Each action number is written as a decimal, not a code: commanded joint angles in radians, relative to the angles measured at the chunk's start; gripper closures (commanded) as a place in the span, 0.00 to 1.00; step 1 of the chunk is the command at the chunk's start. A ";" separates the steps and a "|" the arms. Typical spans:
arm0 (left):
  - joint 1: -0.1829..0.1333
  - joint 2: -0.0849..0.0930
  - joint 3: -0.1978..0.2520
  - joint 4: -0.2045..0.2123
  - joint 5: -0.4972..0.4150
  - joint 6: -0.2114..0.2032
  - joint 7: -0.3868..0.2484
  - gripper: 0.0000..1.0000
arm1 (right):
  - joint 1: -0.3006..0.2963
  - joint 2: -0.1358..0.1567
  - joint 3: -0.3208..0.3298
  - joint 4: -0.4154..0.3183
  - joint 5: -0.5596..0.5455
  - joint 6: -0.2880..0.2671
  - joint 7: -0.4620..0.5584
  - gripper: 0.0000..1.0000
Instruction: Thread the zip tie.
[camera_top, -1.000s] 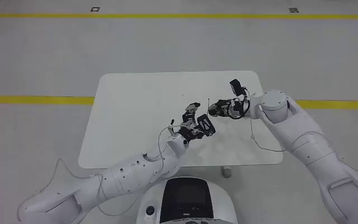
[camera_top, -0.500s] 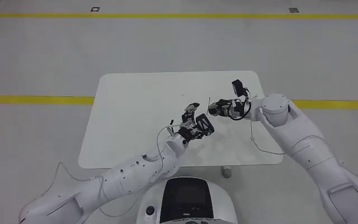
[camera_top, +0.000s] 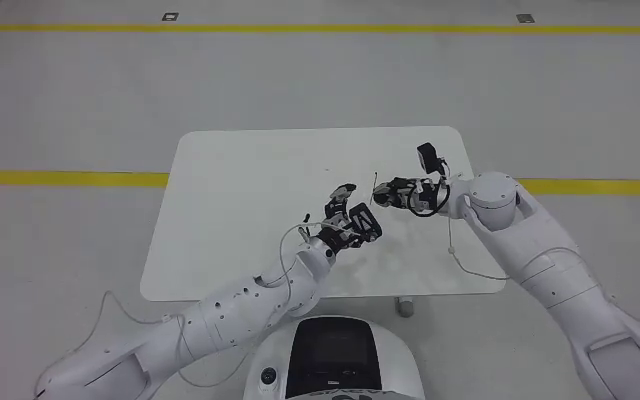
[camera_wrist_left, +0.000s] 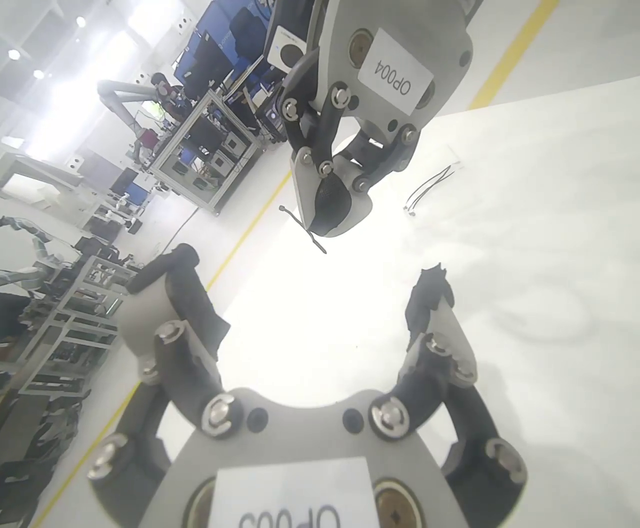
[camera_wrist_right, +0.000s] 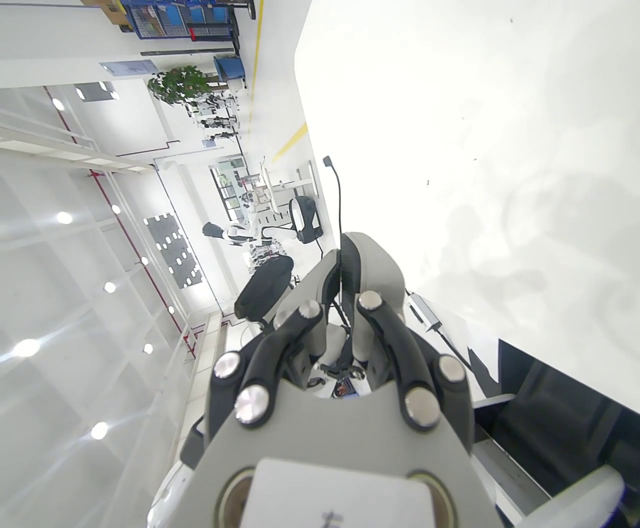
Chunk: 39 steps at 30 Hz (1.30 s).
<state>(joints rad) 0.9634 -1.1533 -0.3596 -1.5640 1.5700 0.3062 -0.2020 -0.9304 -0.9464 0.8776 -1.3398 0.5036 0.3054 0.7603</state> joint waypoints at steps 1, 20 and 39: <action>-0.003 0.000 0.003 0.003 0.000 0.002 0.000 0.30 | -0.006 0.000 0.006 -0.005 -0.004 0.003 0.000 1.00; -0.034 -0.002 0.046 0.018 0.000 0.023 -0.016 0.81 | -0.025 -0.004 0.025 -0.018 -0.024 0.007 0.012 1.00; -0.060 -0.020 0.077 0.034 0.000 0.022 -0.015 0.83 | -0.025 -0.004 0.025 -0.018 -0.024 0.007 0.012 1.00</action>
<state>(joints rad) 0.9039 -1.1728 -0.2830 -1.5310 1.5700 0.3276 -0.2176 -0.9556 -0.9505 0.9022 -1.3578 0.4798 0.3125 0.7720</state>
